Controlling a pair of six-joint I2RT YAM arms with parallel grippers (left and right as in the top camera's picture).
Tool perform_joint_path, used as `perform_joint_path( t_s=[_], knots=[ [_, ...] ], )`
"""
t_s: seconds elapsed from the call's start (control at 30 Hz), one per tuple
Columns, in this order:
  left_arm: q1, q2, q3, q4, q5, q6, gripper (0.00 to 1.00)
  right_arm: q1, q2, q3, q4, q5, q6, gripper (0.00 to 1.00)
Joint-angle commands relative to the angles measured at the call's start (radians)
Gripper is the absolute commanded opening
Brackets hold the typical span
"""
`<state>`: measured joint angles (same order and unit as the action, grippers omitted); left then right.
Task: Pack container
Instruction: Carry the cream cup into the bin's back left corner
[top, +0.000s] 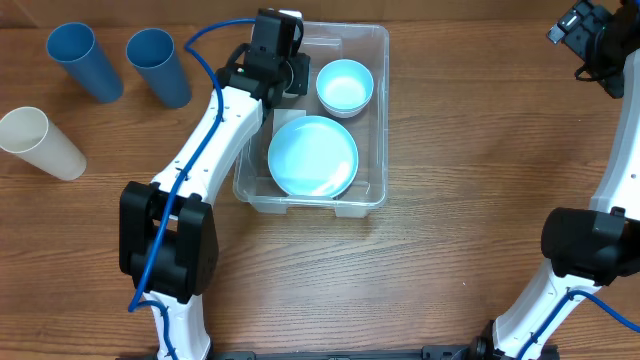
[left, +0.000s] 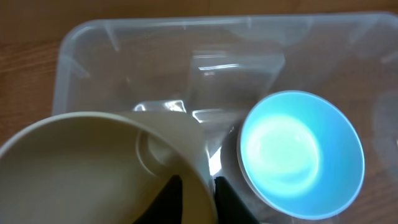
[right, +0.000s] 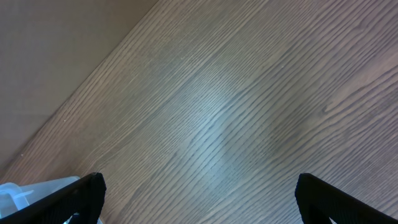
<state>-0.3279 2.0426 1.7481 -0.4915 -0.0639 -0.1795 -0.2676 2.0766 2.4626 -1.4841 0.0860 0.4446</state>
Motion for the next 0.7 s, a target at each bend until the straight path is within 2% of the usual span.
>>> perform_joint_path(
  t_s=[0.0, 0.07, 0.27, 0.4, 0.67],
  knots=[
    [0.021, -0.002, 0.014, 0.05, -0.021, -0.027, 0.39, 0.0, -0.023, 0.018, 0.005, 0.009, 0.003, 1.0],
    [0.021, -0.002, 0.014, 0.081, -0.021, -0.027, 0.52, 0.0, -0.023, 0.018, 0.005, 0.009, 0.003, 1.0],
    [0.021, -0.002, 0.014, 0.212, -0.022, -0.027, 0.72, 0.0, -0.023, 0.018, 0.005, 0.009, 0.003, 1.0],
    [0.021, -0.002, 0.014, 0.258, -0.021, -0.026, 0.75, 0.0, -0.023, 0.018, 0.005, 0.009, 0.003, 1.0],
    [0.02, -0.002, 0.014, 0.253, -0.021, -0.026, 0.74, 0.0, -0.023, 0.018, 0.005, 0.009, 0.003, 1.0]
  ],
)
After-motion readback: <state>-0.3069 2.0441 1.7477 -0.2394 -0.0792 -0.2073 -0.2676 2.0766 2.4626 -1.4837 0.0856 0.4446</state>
